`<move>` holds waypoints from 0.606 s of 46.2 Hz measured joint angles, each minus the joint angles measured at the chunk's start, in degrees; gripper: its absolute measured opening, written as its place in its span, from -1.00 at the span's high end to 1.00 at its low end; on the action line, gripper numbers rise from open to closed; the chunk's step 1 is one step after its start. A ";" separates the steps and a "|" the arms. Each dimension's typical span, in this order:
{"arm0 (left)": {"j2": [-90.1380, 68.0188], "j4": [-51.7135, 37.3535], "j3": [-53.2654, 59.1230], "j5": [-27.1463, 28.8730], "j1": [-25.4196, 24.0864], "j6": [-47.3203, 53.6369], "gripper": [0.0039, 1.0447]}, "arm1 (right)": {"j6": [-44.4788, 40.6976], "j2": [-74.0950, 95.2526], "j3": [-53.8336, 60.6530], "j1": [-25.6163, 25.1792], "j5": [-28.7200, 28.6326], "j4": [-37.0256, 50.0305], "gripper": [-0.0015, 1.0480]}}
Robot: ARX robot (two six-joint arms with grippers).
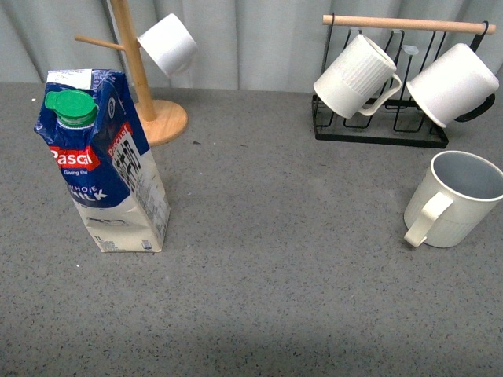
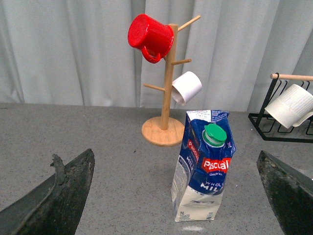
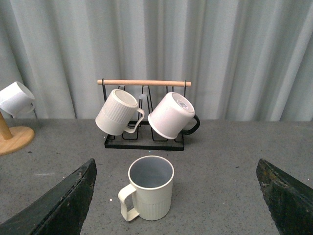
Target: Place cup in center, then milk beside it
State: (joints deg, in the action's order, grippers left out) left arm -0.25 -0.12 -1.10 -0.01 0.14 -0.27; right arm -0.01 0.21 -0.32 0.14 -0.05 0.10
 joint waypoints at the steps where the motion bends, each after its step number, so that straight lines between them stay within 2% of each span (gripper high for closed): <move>1: 0.00 0.00 0.00 0.00 0.00 0.00 -0.88 | 0.00 0.00 0.00 0.00 0.00 0.00 -0.83; 28: 0.00 0.00 0.00 0.00 0.00 0.00 -0.88 | 0.00 0.00 0.00 0.00 0.00 0.00 -0.83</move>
State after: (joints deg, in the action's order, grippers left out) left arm -0.25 -0.12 -1.10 -0.01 0.14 -0.27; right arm -0.01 0.21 -0.32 0.14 -0.05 0.10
